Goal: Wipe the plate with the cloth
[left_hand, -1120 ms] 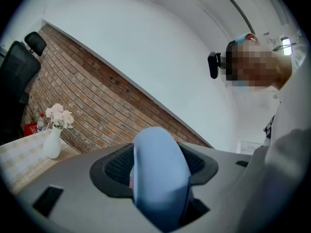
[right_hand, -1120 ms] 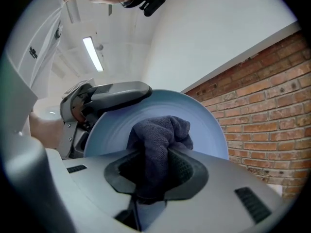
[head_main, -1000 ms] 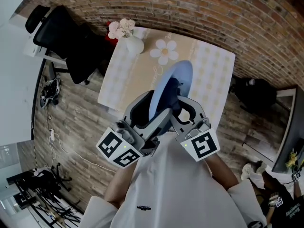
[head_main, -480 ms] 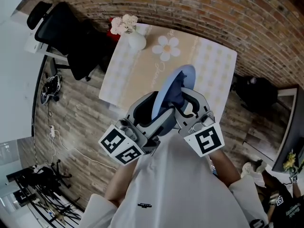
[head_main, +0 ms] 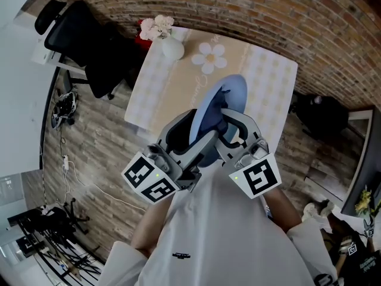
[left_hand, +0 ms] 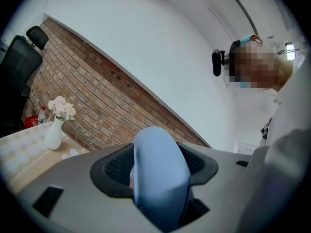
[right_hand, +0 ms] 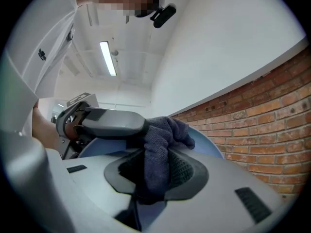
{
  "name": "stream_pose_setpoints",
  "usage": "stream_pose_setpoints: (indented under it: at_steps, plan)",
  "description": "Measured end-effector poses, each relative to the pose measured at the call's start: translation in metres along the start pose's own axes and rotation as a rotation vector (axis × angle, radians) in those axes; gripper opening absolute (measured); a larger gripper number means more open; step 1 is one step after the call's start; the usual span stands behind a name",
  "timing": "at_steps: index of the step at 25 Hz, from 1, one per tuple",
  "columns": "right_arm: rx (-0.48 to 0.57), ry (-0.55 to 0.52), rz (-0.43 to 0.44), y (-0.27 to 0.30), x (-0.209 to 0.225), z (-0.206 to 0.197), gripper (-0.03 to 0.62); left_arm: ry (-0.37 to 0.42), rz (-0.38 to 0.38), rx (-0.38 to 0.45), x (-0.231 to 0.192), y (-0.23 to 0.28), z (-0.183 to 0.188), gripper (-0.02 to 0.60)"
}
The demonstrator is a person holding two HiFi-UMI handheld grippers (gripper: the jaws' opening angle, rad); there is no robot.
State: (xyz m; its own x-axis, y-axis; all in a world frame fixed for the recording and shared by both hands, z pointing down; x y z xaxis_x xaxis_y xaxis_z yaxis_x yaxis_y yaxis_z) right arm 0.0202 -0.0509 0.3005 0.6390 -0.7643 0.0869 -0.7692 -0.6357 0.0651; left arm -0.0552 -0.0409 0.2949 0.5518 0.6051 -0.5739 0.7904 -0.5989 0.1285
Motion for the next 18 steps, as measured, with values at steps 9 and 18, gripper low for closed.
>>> stream_pose_setpoints:
  at_steps: [9,18]
  plan:
    - [-0.034,0.016,-0.094,-0.006,0.023,-0.013,0.126,0.033,-0.008,-0.035,0.008,-0.002,-0.01,0.276]
    - [-0.197,-0.001,-0.152,-0.016,0.043,-0.052,0.126,0.021,-0.012,0.013,0.016,-0.011,-0.009,0.276]
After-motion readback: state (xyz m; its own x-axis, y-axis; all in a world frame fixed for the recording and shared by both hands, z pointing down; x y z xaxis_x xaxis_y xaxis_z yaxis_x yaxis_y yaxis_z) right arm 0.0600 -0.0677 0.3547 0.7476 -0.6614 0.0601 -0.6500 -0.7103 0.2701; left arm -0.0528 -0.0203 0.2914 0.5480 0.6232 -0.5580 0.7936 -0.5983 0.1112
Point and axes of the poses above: the fingertips, and each gripper's own axes: y forward along the fingers, x to its right, z out of its top, the point moved 5 cm from there along -y, backward along the fingers, and after that the axes turned 8 degrees about -x, right-handed, at the moved point
